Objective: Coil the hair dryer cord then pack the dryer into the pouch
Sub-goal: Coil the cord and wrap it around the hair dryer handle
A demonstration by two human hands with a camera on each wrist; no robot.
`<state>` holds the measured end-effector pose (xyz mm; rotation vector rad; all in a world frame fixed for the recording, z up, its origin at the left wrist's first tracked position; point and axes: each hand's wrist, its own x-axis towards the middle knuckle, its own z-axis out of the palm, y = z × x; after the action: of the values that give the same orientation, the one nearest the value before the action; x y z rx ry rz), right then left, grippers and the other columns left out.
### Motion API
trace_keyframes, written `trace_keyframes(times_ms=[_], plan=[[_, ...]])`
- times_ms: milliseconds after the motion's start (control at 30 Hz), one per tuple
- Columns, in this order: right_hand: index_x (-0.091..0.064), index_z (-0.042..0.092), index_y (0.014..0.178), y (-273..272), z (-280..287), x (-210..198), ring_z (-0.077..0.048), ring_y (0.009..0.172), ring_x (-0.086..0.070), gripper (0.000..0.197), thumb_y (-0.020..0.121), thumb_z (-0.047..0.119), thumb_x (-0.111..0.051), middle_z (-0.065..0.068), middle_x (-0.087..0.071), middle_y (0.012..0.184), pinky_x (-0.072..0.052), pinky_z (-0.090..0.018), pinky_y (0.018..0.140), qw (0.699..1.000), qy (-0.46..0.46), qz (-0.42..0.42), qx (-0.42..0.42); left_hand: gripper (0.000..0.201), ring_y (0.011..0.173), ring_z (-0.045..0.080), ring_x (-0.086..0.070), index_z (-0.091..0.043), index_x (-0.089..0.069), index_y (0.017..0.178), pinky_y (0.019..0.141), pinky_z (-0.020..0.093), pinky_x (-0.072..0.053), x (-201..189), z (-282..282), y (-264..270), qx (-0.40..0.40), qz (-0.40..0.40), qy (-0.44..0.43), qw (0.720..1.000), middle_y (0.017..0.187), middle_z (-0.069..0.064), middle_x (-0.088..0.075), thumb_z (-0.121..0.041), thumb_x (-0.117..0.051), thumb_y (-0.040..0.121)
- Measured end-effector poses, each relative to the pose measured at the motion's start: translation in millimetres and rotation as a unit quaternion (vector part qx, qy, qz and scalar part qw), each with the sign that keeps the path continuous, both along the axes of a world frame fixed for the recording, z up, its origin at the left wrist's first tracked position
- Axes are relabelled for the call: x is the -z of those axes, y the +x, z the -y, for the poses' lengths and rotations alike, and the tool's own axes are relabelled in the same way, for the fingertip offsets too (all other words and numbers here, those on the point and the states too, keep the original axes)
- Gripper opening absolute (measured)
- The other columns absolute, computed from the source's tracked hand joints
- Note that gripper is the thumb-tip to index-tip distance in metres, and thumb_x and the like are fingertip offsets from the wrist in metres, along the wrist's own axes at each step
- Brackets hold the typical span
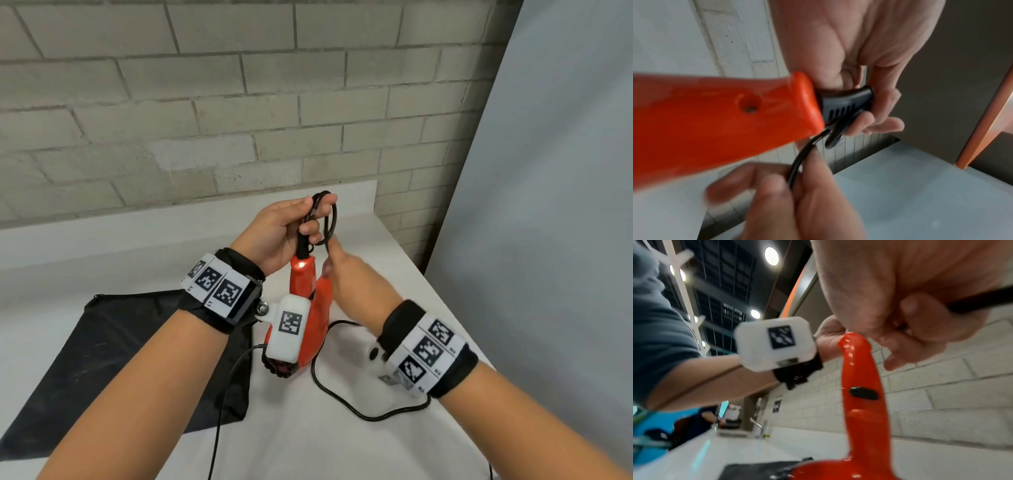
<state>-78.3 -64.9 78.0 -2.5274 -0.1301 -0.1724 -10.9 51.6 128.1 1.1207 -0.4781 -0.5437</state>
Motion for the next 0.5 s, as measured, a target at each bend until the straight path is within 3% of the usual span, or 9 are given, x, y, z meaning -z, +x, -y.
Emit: trace_keyframes(times_ms=[100, 233, 300, 367, 433, 500], plan=[[-0.018, 0.018, 0.141, -12.7, -4.0, 9.0, -0.028, 0.071, -0.054, 0.05, 0.094, 0.013, -0.034, -0.011, -0.059, 0.088, -0.042, -0.036, 0.063, 0.999, -0.045, -0.003, -0.005, 0.029, 0.043, 0.001, -0.041, -0.007, -0.058, 0.1, 0.049, 0.013, -0.04, 0.7, -1.4, 2.4, -0.033, 0.031, 0.014, 0.999, 0.073, -0.009, -0.072, -0.011, -0.029, 0.096], [-0.038, 0.016, 0.133, -21.5, 2.7, 5.9, -0.035, 0.084, -0.062, 0.039, 0.094, 0.012, -0.038, -0.011, -0.064, 0.107, -0.045, -0.037, 0.065, 0.982, -0.172, 0.063, 0.034, 0.024, 0.055, -0.001, -0.054, -0.013, -0.058, 0.102, 0.056, 0.012, -0.045, 3.1, -0.5, 1.1, -0.051, 0.097, 0.067, 0.992, 0.084, -0.012, -0.074, -0.015, -0.035, 0.096], [-0.056, 0.017, 0.117, -23.3, 9.0, -3.8, -0.03, 0.063, -0.064, 0.033, 0.084, 0.012, -0.058, -0.005, -0.067, 0.089, -0.046, -0.031, 0.05, 0.958, -0.244, 0.145, 0.041, 0.022, 0.063, 0.0, -0.061, -0.014, -0.059, 0.103, 0.06, 0.012, -0.048, 4.7, 3.3, -3.5, -0.061, 0.115, 0.083, 0.988, 0.086, -0.012, -0.073, -0.015, -0.039, 0.094], [-0.066, 0.019, 0.093, -23.9, 15.4, -11.3, -0.021, 0.039, -0.055, 0.03, 0.066, 0.013, -0.077, 0.003, -0.064, 0.066, -0.034, -0.02, 0.034, 0.919, -0.305, 0.247, 0.043, 0.023, 0.066, 0.0, -0.064, -0.012, -0.057, 0.109, 0.063, 0.011, -0.05, 7.5, 9.3, -8.3, -0.072, 0.129, 0.093, 0.985, 0.09, -0.01, -0.07, -0.013, -0.042, 0.094], [-0.068, 0.021, 0.087, -25.3, 20.8, -19.0, -0.018, 0.037, -0.053, 0.022, 0.068, 0.016, -0.074, 0.006, -0.066, 0.067, -0.029, -0.017, 0.033, 0.887, -0.334, 0.317, 0.028, 0.028, 0.069, -0.002, -0.064, -0.005, -0.054, 0.117, 0.067, 0.011, -0.051, 8.9, 15.1, -12.5, -0.072, 0.146, 0.111, 0.98, 0.097, -0.005, -0.066, -0.012, -0.042, 0.093], [-0.069, 0.019, 0.09, -22.8, 24.3, -30.4, -0.019, 0.041, -0.056, 0.016, 0.074, 0.016, -0.069, 0.005, -0.069, 0.072, -0.032, -0.017, 0.034, 0.874, -0.316, 0.37, 0.002, 0.028, 0.076, 0.0, -0.063, -0.002, -0.059, 0.11, 0.073, 0.012, -0.051, 8.7, 19.4, -16.1, -0.069, 0.18, 0.143, 0.971, 0.1, 0.004, -0.063, -0.014, -0.039, 0.095]])
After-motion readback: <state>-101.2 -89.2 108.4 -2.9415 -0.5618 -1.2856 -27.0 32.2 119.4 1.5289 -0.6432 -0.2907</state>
